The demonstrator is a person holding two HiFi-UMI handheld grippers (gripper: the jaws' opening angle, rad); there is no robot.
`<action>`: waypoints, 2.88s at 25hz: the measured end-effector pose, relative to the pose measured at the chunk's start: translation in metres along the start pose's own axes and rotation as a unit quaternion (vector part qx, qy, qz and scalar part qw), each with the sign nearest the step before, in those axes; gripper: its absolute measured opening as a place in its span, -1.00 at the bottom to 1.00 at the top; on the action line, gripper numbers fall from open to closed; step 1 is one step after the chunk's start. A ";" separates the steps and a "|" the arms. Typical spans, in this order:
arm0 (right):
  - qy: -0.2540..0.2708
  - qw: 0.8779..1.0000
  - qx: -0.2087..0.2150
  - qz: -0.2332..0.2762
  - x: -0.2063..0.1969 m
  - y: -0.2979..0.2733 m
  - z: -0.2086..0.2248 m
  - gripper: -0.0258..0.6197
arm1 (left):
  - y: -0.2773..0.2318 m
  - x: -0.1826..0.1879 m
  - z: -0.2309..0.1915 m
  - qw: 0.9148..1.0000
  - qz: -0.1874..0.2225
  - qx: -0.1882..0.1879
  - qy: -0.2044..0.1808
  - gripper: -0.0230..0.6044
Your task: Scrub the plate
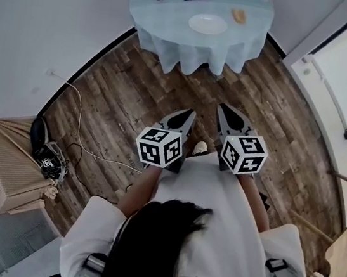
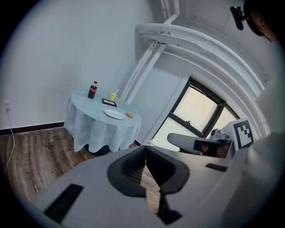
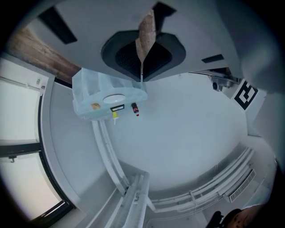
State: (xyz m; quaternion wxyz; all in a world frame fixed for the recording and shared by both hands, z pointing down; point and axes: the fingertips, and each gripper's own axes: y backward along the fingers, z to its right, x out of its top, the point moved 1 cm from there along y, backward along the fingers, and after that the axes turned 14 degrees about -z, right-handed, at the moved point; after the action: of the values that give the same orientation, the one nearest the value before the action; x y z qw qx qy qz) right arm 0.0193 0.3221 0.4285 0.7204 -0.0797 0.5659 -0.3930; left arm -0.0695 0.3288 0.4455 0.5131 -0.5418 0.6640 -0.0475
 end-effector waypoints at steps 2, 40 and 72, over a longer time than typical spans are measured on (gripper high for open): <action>-0.004 1.000 0.002 0.001 0.001 0.001 0.004 -0.81 | -0.005 0.002 0.002 1.000 -0.003 0.000 0.002 -0.90; -0.059 0.996 -0.072 -0.002 0.048 -0.050 0.081 -0.80 | -0.092 0.068 -0.044 0.996 -0.070 -0.051 0.020 -0.90; -0.092 0.989 -0.112 0.037 0.154 -0.165 0.092 -0.80 | -0.125 0.199 -0.152 0.992 -0.081 -0.090 -0.028 -0.90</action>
State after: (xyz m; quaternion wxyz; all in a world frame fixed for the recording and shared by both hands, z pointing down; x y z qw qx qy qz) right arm 0.0291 0.0785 0.4372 0.7700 -0.1754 0.5400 -0.2911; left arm -0.0746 0.0500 0.4688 0.4752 -0.6388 0.6050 -0.0136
